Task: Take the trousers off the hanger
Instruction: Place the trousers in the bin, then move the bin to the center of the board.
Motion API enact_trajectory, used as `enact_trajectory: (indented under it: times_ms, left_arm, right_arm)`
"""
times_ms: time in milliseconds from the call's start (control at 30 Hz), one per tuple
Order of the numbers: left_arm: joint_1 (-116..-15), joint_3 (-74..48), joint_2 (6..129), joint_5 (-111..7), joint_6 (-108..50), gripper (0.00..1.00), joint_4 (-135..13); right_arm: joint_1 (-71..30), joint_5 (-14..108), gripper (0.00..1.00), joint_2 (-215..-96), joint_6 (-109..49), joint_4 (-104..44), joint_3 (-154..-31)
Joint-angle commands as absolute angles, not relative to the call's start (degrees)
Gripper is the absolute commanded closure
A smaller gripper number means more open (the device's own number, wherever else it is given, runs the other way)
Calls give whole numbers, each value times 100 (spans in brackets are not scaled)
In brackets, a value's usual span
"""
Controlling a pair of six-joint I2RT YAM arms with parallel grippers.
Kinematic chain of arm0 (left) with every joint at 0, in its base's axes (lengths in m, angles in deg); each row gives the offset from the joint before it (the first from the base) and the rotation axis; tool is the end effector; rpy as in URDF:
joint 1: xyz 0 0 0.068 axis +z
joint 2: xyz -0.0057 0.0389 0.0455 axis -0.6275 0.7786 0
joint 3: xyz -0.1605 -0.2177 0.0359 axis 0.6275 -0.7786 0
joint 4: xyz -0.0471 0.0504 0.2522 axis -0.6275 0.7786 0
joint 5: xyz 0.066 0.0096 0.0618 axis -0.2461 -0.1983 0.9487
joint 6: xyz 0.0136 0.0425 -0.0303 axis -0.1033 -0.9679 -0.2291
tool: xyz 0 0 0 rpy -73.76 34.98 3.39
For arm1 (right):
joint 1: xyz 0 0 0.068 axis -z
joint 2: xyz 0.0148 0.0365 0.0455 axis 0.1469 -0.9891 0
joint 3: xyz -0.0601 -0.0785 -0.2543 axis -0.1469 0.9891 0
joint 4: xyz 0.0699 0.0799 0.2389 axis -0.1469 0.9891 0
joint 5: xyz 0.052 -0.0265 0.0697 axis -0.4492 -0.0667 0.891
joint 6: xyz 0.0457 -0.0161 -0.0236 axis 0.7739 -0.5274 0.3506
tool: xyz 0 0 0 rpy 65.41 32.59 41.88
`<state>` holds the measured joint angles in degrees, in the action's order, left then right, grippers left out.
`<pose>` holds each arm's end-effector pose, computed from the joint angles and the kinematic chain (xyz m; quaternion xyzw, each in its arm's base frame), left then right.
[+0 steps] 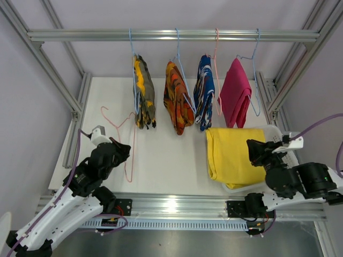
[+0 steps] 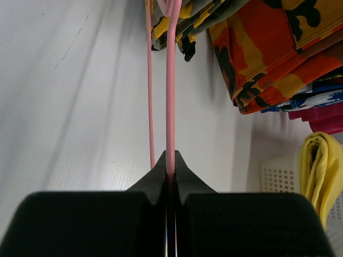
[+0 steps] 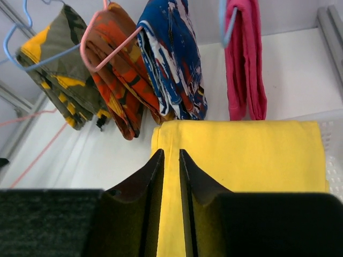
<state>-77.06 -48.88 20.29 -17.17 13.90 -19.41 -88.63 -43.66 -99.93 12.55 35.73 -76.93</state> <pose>0.0973 -0.0565 0.2772 -0.2338 0.8236 -0.2095 0.4724 0.0331 0.0203 0.3745 0.0319 0.7284 0.1824 0.6597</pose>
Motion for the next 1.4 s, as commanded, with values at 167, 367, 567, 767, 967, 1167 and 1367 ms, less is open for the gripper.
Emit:
enact_trajectory:
  times_ms: [167, 367, 567, 767, 967, 1167, 1367]
  left_arm:
    - [-7727, -4828, 2023, -1920, 1183, 99, -2275]
    - [-7727, -4828, 1987, -1867, 1122, 100, -2249]
    - [-7727, -4784, 1988, -1814, 1078, 99, -2204]
    - [-7727, -4819, 1952, -1823, 1060, 99, -2239]
    - [-7727, -4889, 1952, -1893, 1078, 100, -2266]
    - [-7727, -4916, 1882, -1954, 1095, 99, -2257]
    - [-7727, -4898, 1794, -2016, 1078, 99, -2161]
  right_arm:
    - [-7552, -3881, 78, -11867, 1088, 3065, -7733]
    - [-5415, -2614, 84, -13063, 1009, 2670, -7759]
    - [-3902, -1023, 87, -12959, 797, 1809, -7260]
    - [-3287, 94, 89, -12669, 937, 1202, -6231]
    - [-3260, 728, 91, -12546, 1552, 630, -5229]
    - [-3260, 1263, 91, -12922, 1904, -64, -4482]
    - [-4005, 1055, 95, -13432, 2448, -443, -4322]
